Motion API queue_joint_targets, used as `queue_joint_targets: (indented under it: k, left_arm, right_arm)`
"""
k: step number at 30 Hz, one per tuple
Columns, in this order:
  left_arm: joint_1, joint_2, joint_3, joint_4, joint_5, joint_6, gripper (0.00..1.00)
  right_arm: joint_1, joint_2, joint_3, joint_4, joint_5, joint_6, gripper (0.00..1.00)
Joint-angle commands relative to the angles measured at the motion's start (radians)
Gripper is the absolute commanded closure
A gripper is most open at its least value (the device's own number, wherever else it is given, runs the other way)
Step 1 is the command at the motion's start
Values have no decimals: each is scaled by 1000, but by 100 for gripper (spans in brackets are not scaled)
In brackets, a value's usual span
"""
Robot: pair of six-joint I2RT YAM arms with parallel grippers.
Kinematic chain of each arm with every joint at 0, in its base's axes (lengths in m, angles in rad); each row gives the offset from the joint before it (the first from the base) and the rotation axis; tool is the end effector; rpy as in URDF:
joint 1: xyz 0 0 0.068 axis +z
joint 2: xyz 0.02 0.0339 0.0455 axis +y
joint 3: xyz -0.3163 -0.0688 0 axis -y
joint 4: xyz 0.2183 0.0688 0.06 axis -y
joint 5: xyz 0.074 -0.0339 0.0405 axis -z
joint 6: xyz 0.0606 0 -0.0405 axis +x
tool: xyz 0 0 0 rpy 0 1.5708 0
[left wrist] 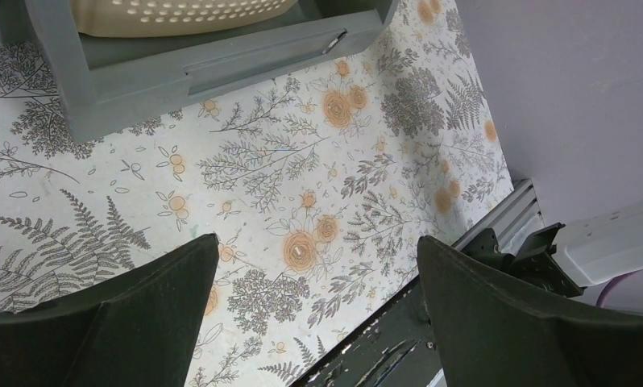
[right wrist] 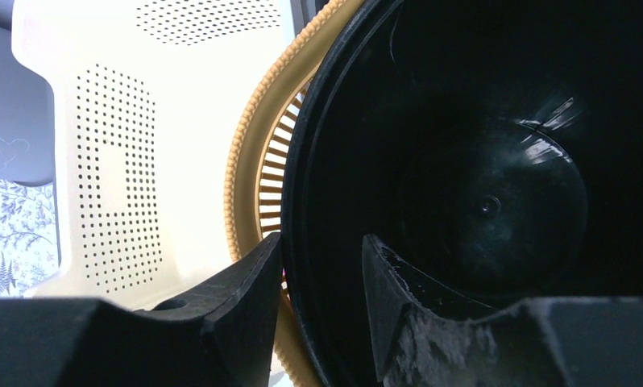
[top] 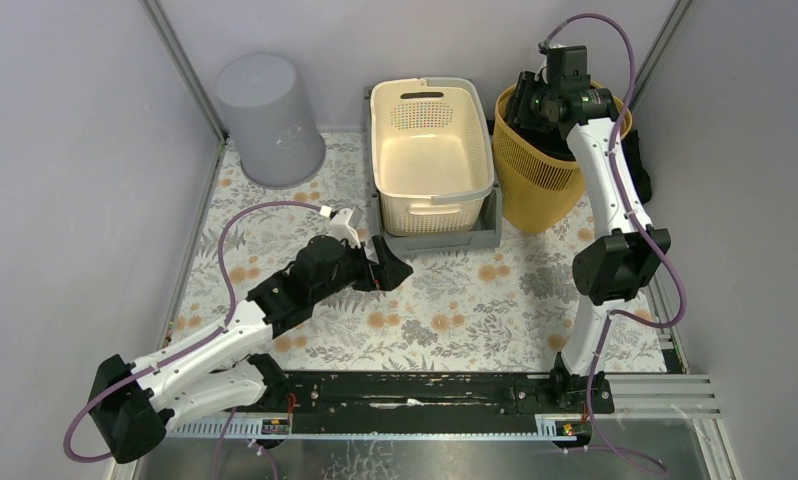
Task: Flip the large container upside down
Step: Pick up the container from the container.
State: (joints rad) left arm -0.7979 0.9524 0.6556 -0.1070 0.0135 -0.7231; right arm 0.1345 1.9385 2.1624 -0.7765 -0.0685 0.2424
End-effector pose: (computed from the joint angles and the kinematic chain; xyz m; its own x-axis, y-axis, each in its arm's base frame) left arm 0.1298 -0.1342 0.3119 -0.6851 -0.2452 -0.6859 0.3617 0.7029 -0.6125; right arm 0.4431 0.0641 0.4451 -0.5509 0.1671 -0.8177 -0.0611 0.9691 0.2392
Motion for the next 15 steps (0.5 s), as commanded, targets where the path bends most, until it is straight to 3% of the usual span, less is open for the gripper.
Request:
queue_joint_targets:
  k: [1, 7, 15]
  left_arm:
    - [-7, -11, 30, 7, -20, 10, 0]
    - [-7, -10, 24, 7, -17, 10, 0]
    - [-6, -1, 22, 15, -12, 7, 0]
  right_arm:
    - [-6, 18, 24, -28, 135, -35, 55]
    - [-6, 21, 34, -65, 254, -54, 59]
    - [10, 77, 76, -122, 300, -78, 62]
